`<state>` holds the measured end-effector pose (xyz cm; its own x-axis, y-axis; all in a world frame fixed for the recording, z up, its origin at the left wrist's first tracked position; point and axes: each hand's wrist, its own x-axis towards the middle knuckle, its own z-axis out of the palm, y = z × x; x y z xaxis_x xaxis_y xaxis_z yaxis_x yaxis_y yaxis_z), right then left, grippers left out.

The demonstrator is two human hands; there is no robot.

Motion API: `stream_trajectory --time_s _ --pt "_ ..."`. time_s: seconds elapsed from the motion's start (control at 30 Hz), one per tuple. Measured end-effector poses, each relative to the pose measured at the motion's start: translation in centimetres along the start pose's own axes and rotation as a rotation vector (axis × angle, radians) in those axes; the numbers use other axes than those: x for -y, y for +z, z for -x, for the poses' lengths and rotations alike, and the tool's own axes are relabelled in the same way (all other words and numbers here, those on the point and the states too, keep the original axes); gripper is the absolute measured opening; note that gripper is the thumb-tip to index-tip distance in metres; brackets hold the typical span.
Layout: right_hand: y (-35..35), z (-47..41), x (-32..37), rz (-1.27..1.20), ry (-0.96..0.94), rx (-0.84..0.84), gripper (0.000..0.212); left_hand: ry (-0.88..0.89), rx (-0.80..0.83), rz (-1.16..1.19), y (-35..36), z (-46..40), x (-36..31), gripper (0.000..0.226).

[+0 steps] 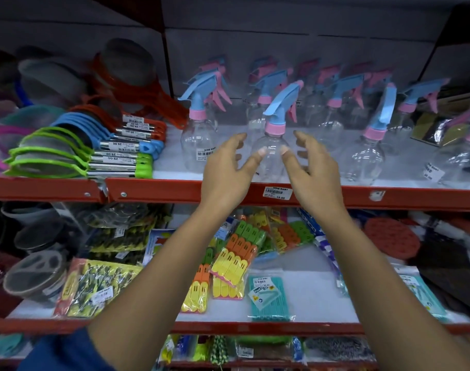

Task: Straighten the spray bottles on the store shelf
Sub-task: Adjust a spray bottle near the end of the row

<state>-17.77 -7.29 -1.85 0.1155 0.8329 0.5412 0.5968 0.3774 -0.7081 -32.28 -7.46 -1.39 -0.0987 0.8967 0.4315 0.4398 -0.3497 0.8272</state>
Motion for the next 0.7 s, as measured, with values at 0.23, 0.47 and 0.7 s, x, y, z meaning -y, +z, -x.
stream_trajectory --time_s 0.23,0.47,0.7 --pt "4.0 1.7 3.6 -0.064 -0.281 -0.171 0.023 0.035 -0.36 0.023 -3.5 0.1 2.9 0.032" --pt "9.1 -1.6 5.9 -0.023 -0.022 0.348 0.048 -0.108 -0.249 -0.075 -5.7 -3.4 5.1 0.045" --pt "10.1 -2.8 6.3 -0.091 0.119 0.417 0.056 -0.144 -0.159 -0.093 -6.6 -3.8 4.9 0.042"
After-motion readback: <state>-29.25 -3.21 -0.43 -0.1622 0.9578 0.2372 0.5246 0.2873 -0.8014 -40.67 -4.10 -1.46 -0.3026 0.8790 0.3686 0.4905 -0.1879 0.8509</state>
